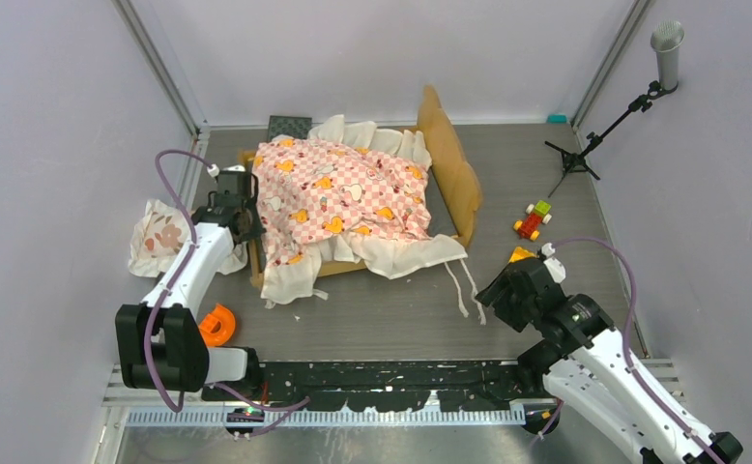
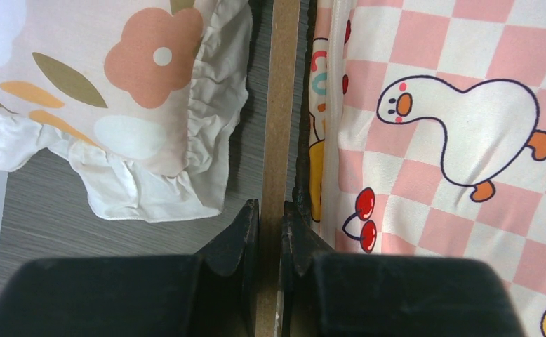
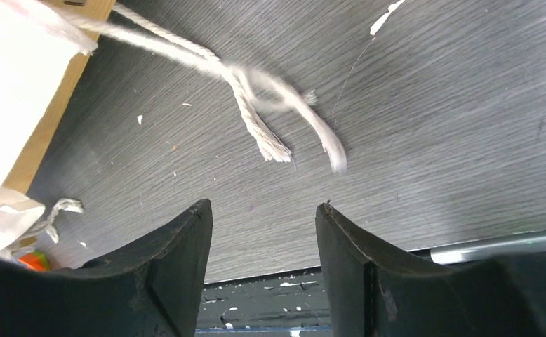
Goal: Set up the pet bed
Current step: Adjust the bed frame at the center of the board.
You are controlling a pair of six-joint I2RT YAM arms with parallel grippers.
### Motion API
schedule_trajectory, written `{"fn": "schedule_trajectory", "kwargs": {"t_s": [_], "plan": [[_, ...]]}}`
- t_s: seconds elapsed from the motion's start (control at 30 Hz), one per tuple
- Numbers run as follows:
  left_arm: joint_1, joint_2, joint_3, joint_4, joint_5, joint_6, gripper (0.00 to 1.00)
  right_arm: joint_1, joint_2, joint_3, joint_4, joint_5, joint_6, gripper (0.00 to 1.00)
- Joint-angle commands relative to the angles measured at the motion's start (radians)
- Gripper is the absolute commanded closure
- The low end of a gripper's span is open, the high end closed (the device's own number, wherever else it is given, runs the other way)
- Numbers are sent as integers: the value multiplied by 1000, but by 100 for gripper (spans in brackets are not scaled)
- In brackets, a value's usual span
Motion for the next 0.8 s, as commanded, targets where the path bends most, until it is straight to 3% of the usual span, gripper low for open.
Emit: {"fn": "schedule_trajectory", "kwargs": {"t_s": [0.0, 0.17, 0.27, 0.47, 0.77], "plan": [[26, -29, 72, 161, -104, -79, 89, -4, -52, 52, -72, 9, 28, 39], [25, -31, 69, 154, -107, -90, 85, -3, -102, 72, -119, 31, 39, 39], [26, -39, 66, 143, -106, -97, 75, -2, -112, 67, -86, 42, 42, 39], [26, -74, 66, 116, -104, -112, 53, -4, 57, 48, 67, 14, -62, 39], [25, -154, 85, 47, -48, -134, 39, -6, 268, 23, 261, 71, -168, 39]]}}
